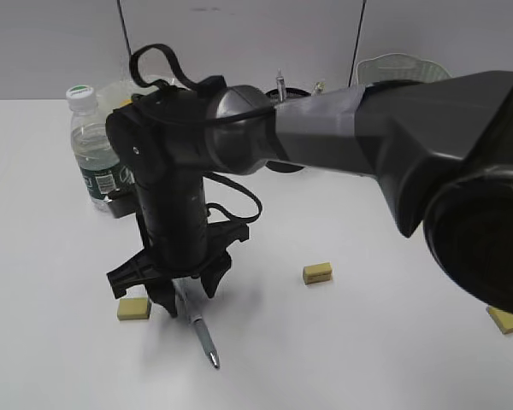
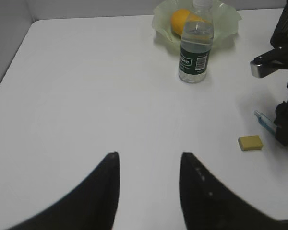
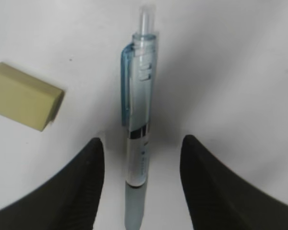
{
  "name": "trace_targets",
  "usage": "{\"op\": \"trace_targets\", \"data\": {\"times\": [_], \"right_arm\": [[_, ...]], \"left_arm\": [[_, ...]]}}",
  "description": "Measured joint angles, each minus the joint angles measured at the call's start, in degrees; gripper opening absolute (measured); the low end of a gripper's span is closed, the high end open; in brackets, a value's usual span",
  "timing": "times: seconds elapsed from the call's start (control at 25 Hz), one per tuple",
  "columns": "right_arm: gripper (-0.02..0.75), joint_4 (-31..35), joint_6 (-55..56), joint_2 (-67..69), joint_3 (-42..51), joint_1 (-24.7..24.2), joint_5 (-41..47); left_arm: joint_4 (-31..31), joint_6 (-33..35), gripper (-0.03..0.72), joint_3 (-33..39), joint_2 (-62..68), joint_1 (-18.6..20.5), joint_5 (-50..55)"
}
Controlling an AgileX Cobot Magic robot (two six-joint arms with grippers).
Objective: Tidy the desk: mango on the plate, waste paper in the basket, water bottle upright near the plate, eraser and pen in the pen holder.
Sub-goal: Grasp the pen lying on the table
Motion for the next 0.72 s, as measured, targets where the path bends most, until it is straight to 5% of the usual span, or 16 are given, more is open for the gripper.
{"op": "trace_targets", "data": {"times": [0.72], "right_arm": [[0.382, -3.03, 0.0, 1.39, -0.04, 1.46, 0.06]], "left_arm": [[0.0, 0.0, 0.309, 0.0, 0.0, 0.0, -0.05]]}}
